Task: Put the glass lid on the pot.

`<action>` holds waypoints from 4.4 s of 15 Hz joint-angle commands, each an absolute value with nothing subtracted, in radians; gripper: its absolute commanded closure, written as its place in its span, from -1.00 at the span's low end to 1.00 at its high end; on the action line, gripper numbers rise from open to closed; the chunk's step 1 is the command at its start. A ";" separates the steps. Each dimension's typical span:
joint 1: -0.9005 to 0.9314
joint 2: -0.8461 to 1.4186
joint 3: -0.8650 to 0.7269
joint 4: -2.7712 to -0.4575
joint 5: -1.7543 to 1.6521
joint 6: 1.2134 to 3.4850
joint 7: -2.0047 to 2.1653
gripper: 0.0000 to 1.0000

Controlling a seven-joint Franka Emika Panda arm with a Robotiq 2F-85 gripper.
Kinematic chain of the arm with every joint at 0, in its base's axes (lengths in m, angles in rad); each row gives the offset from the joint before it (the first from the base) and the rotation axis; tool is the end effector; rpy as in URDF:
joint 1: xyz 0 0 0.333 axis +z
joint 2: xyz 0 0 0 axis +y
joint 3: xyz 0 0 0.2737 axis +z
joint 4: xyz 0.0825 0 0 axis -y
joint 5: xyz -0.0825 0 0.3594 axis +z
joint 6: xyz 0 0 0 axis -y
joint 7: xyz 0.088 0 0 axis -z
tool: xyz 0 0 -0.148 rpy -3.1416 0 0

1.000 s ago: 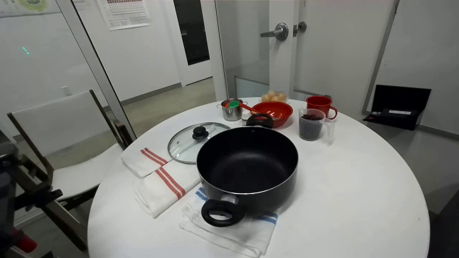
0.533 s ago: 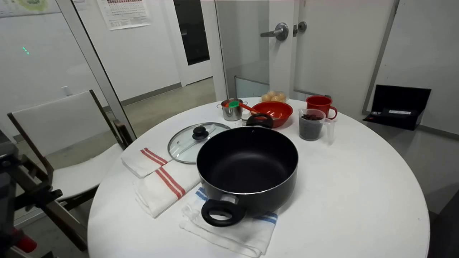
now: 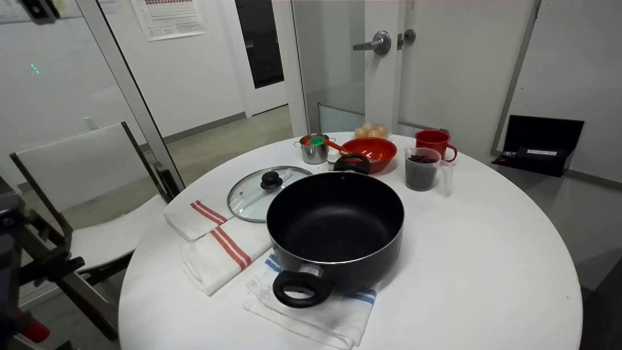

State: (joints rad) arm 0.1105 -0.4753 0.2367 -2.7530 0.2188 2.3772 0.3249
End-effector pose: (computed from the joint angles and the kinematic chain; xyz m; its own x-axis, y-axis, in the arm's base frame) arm 0.3565 0.1241 0.3006 0.9861 -0.1513 0.0682 -0.1454 -0.9858 -0.0839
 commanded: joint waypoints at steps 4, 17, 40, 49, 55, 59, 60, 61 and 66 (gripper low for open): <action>-0.087 -0.038 0.335 -2.614 -0.199 2.675 0.561 -1.00; 0.103 0.663 0.084 -2.037 -0.621 2.674 0.890 -1.00; 0.228 1.088 -0.034 -1.577 -0.019 2.617 0.498 -1.00; 0.236 1.113 -0.041 -1.564 0.006 2.603 0.492 -0.50; 0.243 1.119 -0.040 -1.550 0.009 2.605 0.491 0.30; 0.245 1.109 -0.046 -1.556 0.011 2.604 0.489 0.49; 0.244 1.102 -0.046 -1.561 0.013 2.605 0.489 0.49; 0.248 1.090 -0.048 -1.571 0.013 2.604 0.494 0.49; 0.243 0.994 -0.029 -1.656 0.016 2.605 0.474 0.49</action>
